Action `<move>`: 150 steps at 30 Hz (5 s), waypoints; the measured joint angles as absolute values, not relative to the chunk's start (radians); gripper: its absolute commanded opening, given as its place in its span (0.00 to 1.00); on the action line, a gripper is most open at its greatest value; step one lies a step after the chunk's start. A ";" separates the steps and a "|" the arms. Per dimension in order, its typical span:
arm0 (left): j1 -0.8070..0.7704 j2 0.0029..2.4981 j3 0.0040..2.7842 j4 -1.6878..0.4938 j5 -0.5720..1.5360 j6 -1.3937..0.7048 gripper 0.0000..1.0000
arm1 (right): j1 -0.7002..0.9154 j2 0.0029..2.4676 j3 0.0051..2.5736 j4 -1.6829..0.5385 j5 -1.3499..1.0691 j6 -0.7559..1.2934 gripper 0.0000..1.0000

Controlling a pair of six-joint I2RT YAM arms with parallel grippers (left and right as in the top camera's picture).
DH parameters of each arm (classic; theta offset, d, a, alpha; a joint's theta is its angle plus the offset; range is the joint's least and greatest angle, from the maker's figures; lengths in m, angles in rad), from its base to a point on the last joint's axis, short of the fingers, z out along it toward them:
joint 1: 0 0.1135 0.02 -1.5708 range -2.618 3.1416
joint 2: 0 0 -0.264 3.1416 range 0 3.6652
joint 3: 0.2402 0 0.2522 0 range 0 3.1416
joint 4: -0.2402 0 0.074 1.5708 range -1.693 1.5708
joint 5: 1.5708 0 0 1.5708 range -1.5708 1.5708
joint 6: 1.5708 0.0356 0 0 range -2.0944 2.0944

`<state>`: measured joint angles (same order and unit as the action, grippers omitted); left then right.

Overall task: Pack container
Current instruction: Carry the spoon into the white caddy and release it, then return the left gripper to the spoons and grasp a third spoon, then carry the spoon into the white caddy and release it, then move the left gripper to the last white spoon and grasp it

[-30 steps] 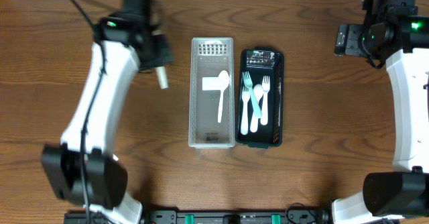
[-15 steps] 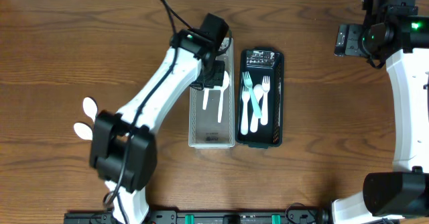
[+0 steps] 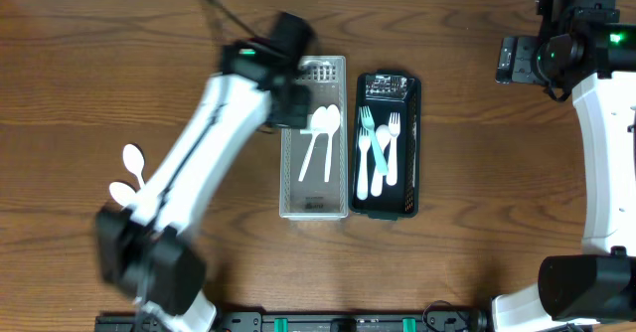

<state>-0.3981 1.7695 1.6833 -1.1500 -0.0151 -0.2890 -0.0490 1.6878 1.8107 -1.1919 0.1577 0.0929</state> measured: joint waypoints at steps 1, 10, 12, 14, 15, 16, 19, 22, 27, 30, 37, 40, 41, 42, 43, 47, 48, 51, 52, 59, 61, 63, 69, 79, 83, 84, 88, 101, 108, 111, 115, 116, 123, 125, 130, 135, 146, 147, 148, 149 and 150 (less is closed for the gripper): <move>-0.372 1.734 1.687 -1.166 -0.040 -0.300 0.64 | -0.049 1.688 1.811 -1.192 0.157 0.092 0.92; 0.089 1.607 1.681 -1.222 -0.142 -0.447 0.66 | -0.049 1.688 1.811 -1.198 0.157 0.086 0.92; 0.169 1.615 1.631 -1.196 -0.138 -0.456 0.66 | -0.049 1.688 1.811 -1.205 0.158 0.086 0.92; 0.228 1.623 1.565 -1.145 -0.128 -0.456 0.66 | -0.049 1.688 1.811 -1.211 0.158 0.086 0.92; 0.251 1.627 1.526 -1.108 -0.121 -0.452 0.66 | -0.049 1.688 1.811 -1.213 0.157 0.086 0.92; 0.271 1.631 1.481 -1.068 -0.115 -0.448 0.66 | -0.049 1.688 1.811 -1.214 0.158 0.086 0.92; 0.294 1.639 1.351 -0.959 -0.104 -0.437 0.68 | -0.049 1.688 1.811 -1.217 0.158 0.086 0.92; 0.297 1.643 1.235 -0.865 -0.094 -0.429 0.68 | -0.049 1.688 1.811 -1.223 0.157 0.086 0.92; 0.300 1.644 1.099 -0.745 -0.081 -0.384 0.72 | -0.049 1.688 1.811 -1.238 0.158 0.086 0.91; 0.311 1.645 1.066 -0.713 -0.072 -0.364 0.72 | -0.049 1.688 1.811 -1.245 0.158 0.086 0.91; 0.379 1.685 1.063 -0.657 -0.021 -0.335 0.72 | -0.049 1.688 1.811 -1.246 0.158 0.086 0.91; 0.390 1.736 1.063 -0.643 -0.004 -0.314 0.72 | -0.049 1.688 1.811 -1.246 0.158 0.086 0.91; 0.390 1.757 1.063 -0.638 -0.001 -0.309 0.72 | -0.049 1.688 1.811 -1.246 0.158 0.086 0.91; 0.391 1.775 1.063 -0.631 0.002 -0.304 0.72 | -0.049 1.688 1.811 -1.247 0.158 0.086 0.91; 0.391 1.794 1.063 -0.624 0.004 -0.299 0.72 | -0.049 1.688 1.811 -1.248 0.158 0.086 0.91; 0.391 1.838 1.066 -0.602 0.020 -0.284 0.72 | -0.049 1.688 1.811 -1.258 0.158 0.086 0.91; 0.391 1.840 1.066 -0.598 0.021 -0.283 0.72 | -0.049 1.688 1.811 -1.260 0.158 0.086 0.91; 0.391 1.842 1.067 -0.597 0.023 -0.281 0.72 | -0.049 1.688 1.811 -1.263 0.158 0.086 0.92; 0.391 1.842 1.067 -0.597 0.023 -0.280 0.72 | -0.049 1.688 1.811 -1.264 0.158 0.086 0.91; 0.390 1.844 1.069 -0.593 0.031 -0.278 0.45 | -0.049 1.688 1.811 -1.268 0.157 0.086 0.91; 0.390 1.844 1.069 -0.594 0.034 -0.271 0.43 | -0.049 1.688 1.811 -1.269 0.158 0.086 0.91; 0.390 1.844 1.069 -0.594 0.034 -0.269 0.41 | -0.049 1.688 1.811 -1.269 0.157 0.086 0.91; 0.390 1.844 1.069 -0.598 0.036 -0.265 0.14 | -0.049 1.688 1.811 -1.271 0.158 0.086 0.91; 0.390 1.844 1.073 -0.608 0.034 -0.264 0.06 | -0.049 1.688 1.811 -1.271 0.158 0.086 0.91; 0.382 1.846 1.094 -0.665 0.030 -0.263 0.06 | -0.049 1.688 1.811 -1.270 0.158 0.086 0.91; 0.376 1.846 1.103 -0.678 0.029 -0.263 0.06 | -0.049 1.688 1.811 -1.269 0.158 0.086 0.91; 0.314 1.815 1.159 -0.748 0.023 -0.257 0.06 | -0.049 1.688 1.811 -1.268 0.158 0.086 0.91; -0.308 1.545 1.272 -0.867 0.022 -0.257 0.06 | -0.049 1.688 1.811 -1.267 0.157 0.086 0.92; -0.555 1.594 1.271 -0.810 0.025 -0.258 0.06 | -0.049 1.688 1.811 -1.268 0.158 0.086 0.92; -0.583 1.651 1.271 -0.789 0.024 -0.258 0.07 | -0.049 1.688 1.811 -1.269 0.158 0.086 0.92; -0.582 1.713 1.271 -0.770 0.023 -0.264 0.43 | -0.049 1.688 1.811 -1.274 0.158 0.086 0.92; -0.579 1.719 1.271 -0.768 0.023 -0.259 0.47 | -0.049 1.688 1.811 -1.275 0.158 0.086 0.92; -0.523 1.700 1.341 -0.856 -0.006 -0.253 0.51 | -0.049 1.688 1.811 -1.277 0.158 0.086 0.92; -0.480 1.660 1.394 -0.896 -0.048 -0.253 0.51 | -0.049 1.688 1.811 -1.277 0.157 0.086 0.92; -0.280 1.505 1.458 -0.987 -0.138 -0.290 0.59 | -0.049 1.688 1.811 -1.278 0.157 0.086 0.92; 0.038 1.443 1.451 -1.109 -0.173 -0.453 0.60 | -0.049 1.688 1.811 -1.278 0.158 0.086 0.92; 0.453 1.485 1.117 -0.920 -0.066 -0.554 0.61 | -0.049 1.688 1.811 -1.279 0.157 0.086 0.92; 0.468 1.492 1.079 -0.885 -0.053 -0.551 0.61 | -0.049 1.688 1.811 -1.279 0.158 0.086 0.92; 0.476 1.500 1.053 -0.868 -0.047 -0.548 0.61 | -0.049 1.688 1.811 -1.279 0.158 0.086 0.92; 0.480 1.510 1.025 -0.848 -0.039 -0.543 0.61 | -0.049 1.688 1.811 -1.279 0.157 0.086 0.92; 0.482 1.521 1.002 -0.831 -0.031 -0.538 0.61 | -0.049 1.688 1.811 -1.279 0.158 0.086 0.92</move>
